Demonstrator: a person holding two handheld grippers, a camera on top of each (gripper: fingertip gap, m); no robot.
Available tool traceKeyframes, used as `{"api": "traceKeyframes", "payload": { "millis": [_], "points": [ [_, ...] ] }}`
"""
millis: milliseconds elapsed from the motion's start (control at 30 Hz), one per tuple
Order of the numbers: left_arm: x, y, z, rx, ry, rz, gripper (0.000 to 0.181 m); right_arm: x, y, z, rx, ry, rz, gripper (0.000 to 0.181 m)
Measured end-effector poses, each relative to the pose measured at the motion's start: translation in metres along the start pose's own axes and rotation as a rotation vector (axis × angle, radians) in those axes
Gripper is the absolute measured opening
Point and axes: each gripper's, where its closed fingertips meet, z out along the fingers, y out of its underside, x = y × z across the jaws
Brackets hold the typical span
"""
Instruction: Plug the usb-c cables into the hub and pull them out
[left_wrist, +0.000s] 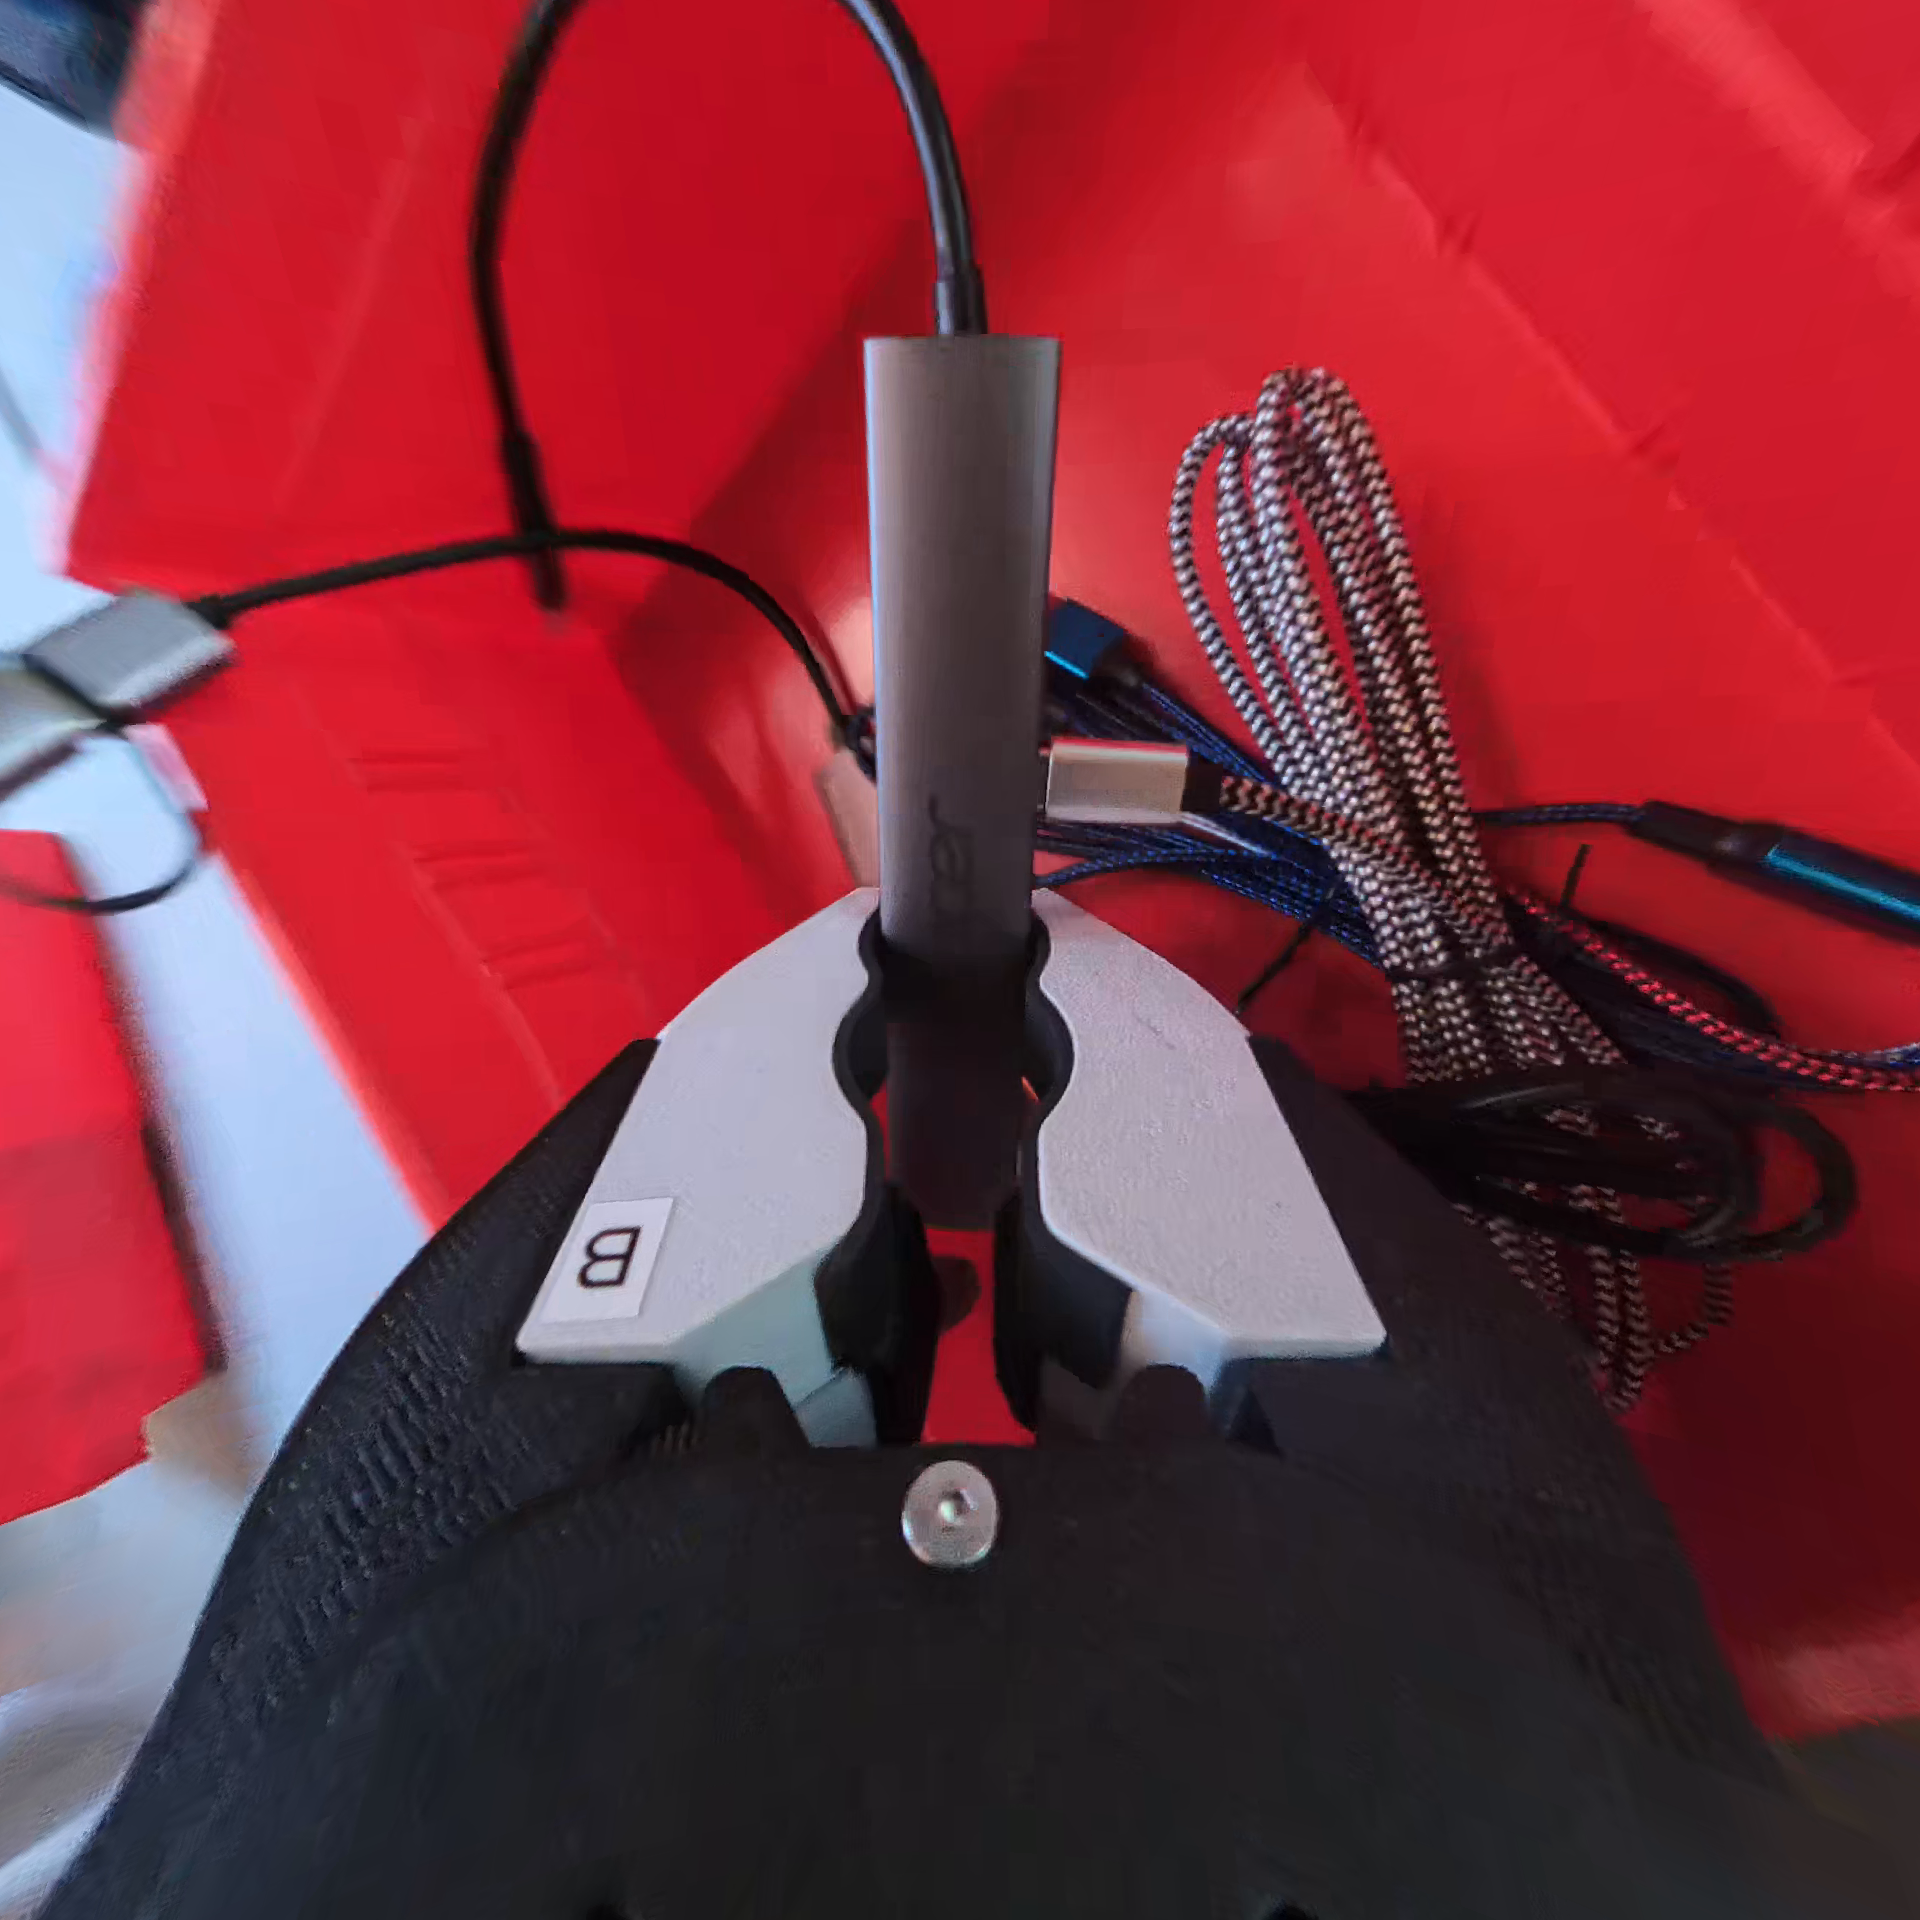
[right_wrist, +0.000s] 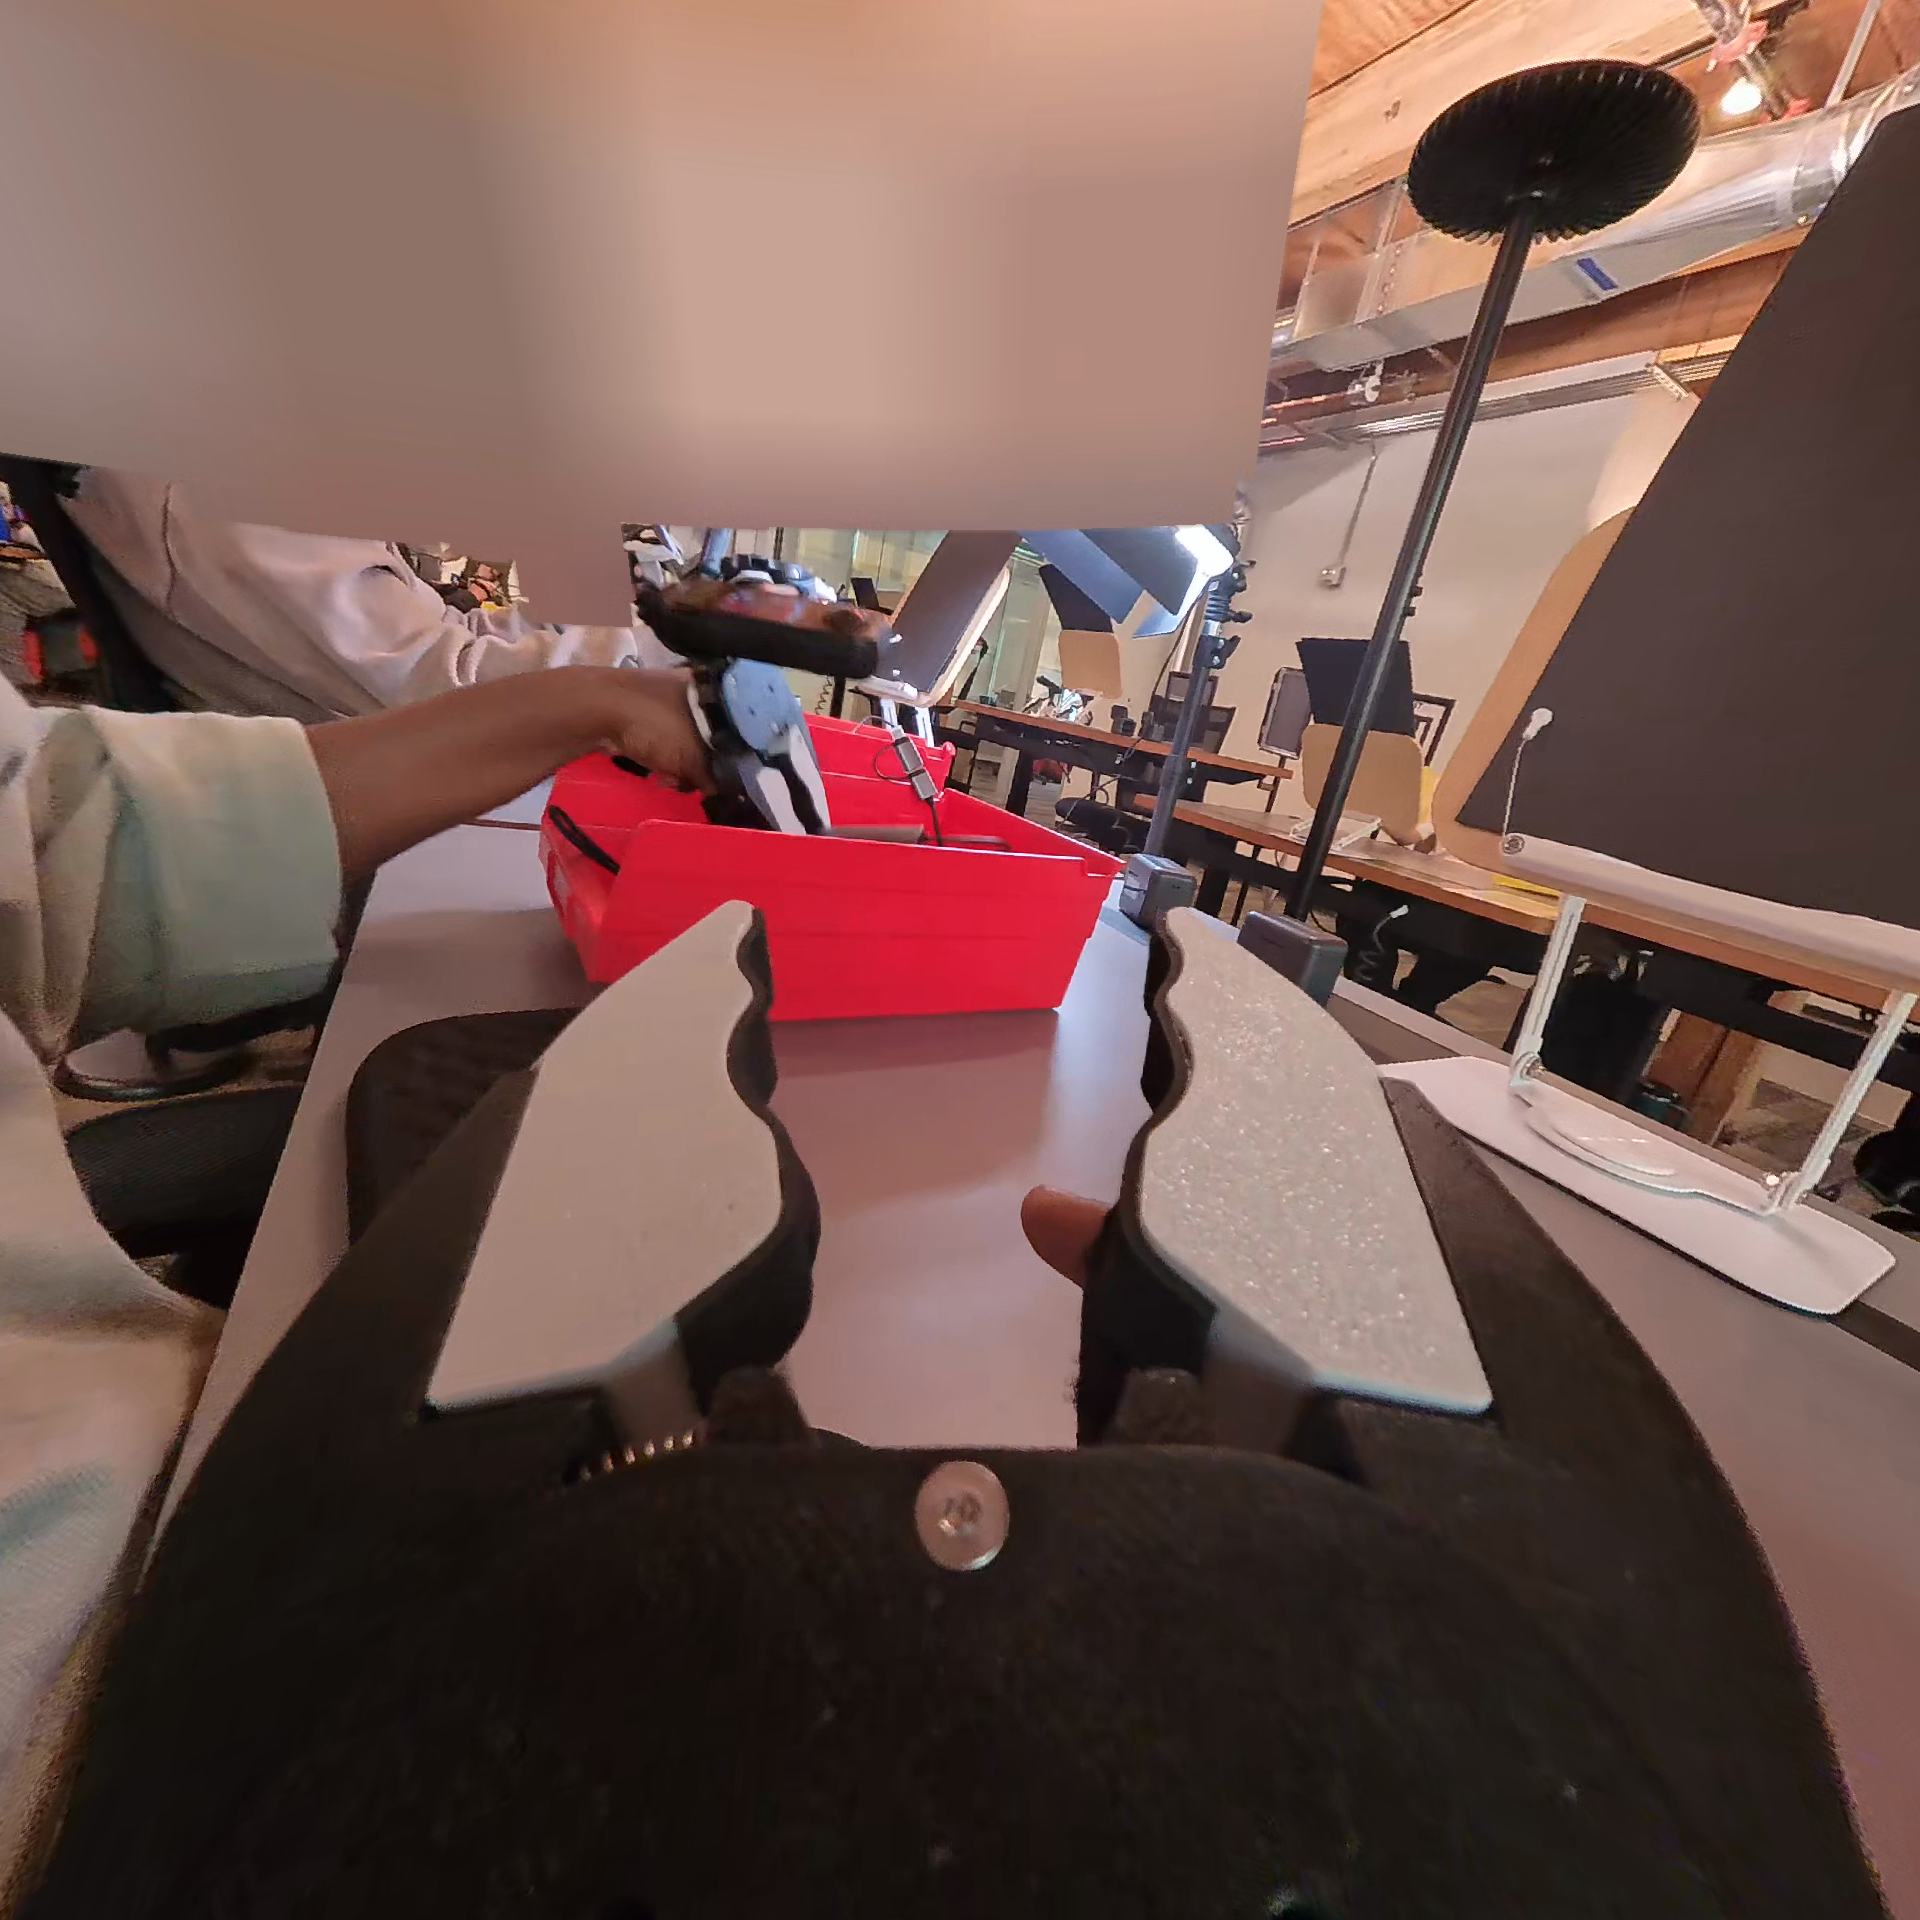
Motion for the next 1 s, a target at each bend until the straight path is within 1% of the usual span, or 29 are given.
{"api": "traceKeyframes", "payload": {
  "millis": [133,300,400,467,533,567,600,633,700,767,800,900,1000],
  "points": [
    [-0.024,-0.020,-0.043,0.193,-0.205,-0.025,0.019,-0.001,0.003,0.002,-0.019,0.004,-0.023,0.065],
    [-0.055,-0.043,-0.118,0.443,-0.492,-0.071,0.019,-0.001,0.003,0.001,-0.015,0.012,-0.032,0.063],
    [-0.064,-0.055,-0.161,0.589,-0.609,-0.121,0.019,0.001,0.003,0.001,-0.015,0.021,-0.035,0.062],
    [-0.061,-0.066,-0.183,0.700,-0.633,-0.147,0.019,0.001,0.003,0.001,-0.014,0.026,-0.040,0.061],
    [-0.044,-0.084,-0.200,0.824,-0.602,-0.147,0.019,0.001,0.003,0.001,-0.017,0.029,-0.043,0.058],
    [-0.030,-0.096,-0.207,0.886,-0.575,-0.124,0.019,0.002,0.004,0.001,-0.028,0.033,-0.041,0.051],
    [-0.015,-0.108,-0.213,0.936,-0.556,-0.100,0.019,0.002,0.005,0.000,-0.053,0.034,-0.032,0.034],
    [0.002,-0.119,-0.218,0.976,-0.545,-0.072,0.019,0.002,0.005,-0.001,-0.065,0.028,-0.017,0.024],
    [0.041,-0.142,-0.221,1.039,-0.497,-0.016,0.019,-0.001,-0.004,-0.004,-0.019,0.010,0.013,0.008],
    [0.085,-0.165,-0.214,1.080,-0.388,0.030,0.019,-0.004,-0.019,-0.006,0.054,0.014,-0.004,0.004],
    [0.104,-0.173,-0.206,1.076,-0.344,0.044,0.019,-0.006,-0.025,-0.006,0.077,0.032,-0.039,0.005],
    [0.146,-0.187,-0.175,0.987,-0.269,0.056,0.019,-0.019,-0.042,0.004,0.089,0.099,-0.201,0.006],
    [0.172,-0.191,-0.147,0.872,-0.246,0.068,0.017,-0.021,-0.042,0.020,-0.019,0.240,-0.381,0.010]
  ]
}}
